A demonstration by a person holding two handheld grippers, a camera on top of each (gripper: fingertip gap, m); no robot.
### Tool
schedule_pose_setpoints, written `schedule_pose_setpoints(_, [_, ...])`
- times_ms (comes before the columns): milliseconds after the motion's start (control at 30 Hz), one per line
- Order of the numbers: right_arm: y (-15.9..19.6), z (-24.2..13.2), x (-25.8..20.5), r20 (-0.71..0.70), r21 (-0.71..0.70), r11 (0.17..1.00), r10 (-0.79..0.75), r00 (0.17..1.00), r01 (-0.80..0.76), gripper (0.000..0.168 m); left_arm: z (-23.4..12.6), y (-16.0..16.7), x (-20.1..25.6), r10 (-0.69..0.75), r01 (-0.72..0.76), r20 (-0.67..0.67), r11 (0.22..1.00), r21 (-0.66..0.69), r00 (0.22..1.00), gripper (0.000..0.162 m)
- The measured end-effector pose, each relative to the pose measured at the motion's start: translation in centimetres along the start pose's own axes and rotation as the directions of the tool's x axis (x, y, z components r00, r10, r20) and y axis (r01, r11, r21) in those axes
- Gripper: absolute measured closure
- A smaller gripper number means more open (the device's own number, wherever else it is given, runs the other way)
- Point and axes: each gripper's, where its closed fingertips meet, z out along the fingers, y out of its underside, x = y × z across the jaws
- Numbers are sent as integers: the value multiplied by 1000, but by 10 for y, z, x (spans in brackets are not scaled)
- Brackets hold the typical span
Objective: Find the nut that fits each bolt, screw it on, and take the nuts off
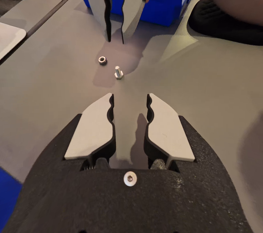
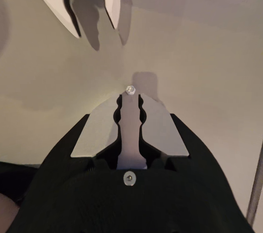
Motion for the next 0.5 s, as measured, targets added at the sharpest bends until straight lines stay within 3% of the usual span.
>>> schedule_pose_setpoints(233, [11,40,1,-48,-218,970,-124,991,111,144,-31,17,14,6,-6,30,1000,-13,1000,120])
schedule_pose_setpoints(500, [19,55,5,-66,-303,942,-174,983,146,155,-33,27,23,-6,6,2,1000,-13,1000,121])
